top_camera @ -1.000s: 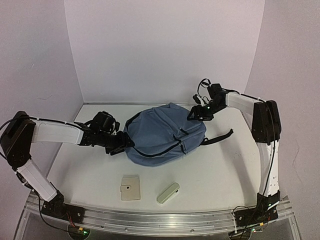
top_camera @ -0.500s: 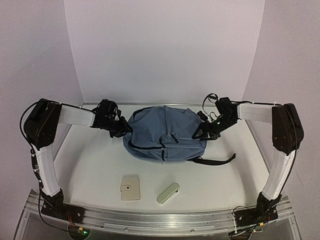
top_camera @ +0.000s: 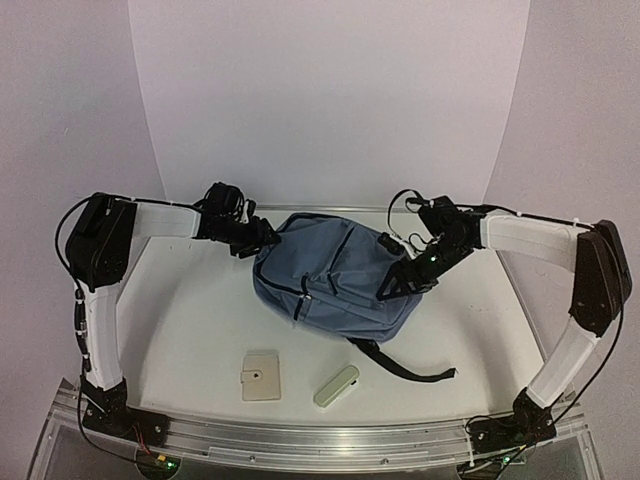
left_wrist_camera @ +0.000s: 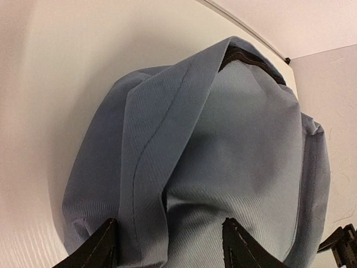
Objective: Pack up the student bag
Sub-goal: Adjust the student bag at the center of the board, then unzip the student bag at the center of the board.
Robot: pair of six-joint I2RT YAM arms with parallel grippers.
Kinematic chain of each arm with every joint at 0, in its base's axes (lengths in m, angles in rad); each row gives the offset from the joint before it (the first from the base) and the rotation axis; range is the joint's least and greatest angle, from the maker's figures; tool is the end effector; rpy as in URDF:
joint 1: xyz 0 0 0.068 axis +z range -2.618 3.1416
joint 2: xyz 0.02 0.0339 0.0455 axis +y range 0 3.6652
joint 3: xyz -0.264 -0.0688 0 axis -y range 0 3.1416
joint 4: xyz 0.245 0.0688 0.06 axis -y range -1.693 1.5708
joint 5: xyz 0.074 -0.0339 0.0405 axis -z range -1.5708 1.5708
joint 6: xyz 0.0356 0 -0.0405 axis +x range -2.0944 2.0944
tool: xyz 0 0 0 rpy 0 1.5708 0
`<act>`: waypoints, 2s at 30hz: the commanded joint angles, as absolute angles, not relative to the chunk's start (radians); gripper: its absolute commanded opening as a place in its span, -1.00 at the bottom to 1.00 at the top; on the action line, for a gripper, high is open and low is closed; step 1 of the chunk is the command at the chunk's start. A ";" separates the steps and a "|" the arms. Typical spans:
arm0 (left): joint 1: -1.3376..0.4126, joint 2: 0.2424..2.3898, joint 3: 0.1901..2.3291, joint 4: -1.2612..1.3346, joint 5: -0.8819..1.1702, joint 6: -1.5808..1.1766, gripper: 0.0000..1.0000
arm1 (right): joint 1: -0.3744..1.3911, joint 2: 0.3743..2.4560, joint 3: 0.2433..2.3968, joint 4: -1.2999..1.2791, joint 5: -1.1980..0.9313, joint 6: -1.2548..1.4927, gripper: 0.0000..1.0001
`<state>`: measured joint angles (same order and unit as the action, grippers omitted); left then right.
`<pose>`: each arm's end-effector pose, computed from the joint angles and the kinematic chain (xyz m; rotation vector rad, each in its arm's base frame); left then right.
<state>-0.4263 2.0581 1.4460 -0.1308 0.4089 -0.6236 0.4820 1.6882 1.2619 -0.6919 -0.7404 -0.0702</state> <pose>0.4104 -0.2019 0.1830 -0.0192 2.4538 -0.9766 0.2925 0.1801 0.2388 -0.9451 2.4716 1.1253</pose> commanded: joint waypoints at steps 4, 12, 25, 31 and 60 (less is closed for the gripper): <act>-0.437 1.739 1.239 -0.102 0.335 -0.640 0.38 | 0.528 1.654 1.458 -0.678 -0.520 -0.124 0.22; -0.450 1.570 1.006 -0.004 0.362 -0.741 0.39 | 0.682 1.782 1.559 -0.673 -0.466 -0.113 -0.03; -0.503 1.500 0.958 -0.007 0.311 -0.750 0.39 | 0.762 1.958 1.610 -0.620 -0.342 -0.066 -0.13; -0.542 1.508 0.951 -0.005 0.288 -0.752 0.39 | 0.763 2.004 1.635 -0.595 -0.342 -0.053 -0.16; -0.741 1.629 0.938 0.344 0.311 -0.099 0.25 | 0.719 1.919 1.721 -0.669 -0.349 -0.043 -0.96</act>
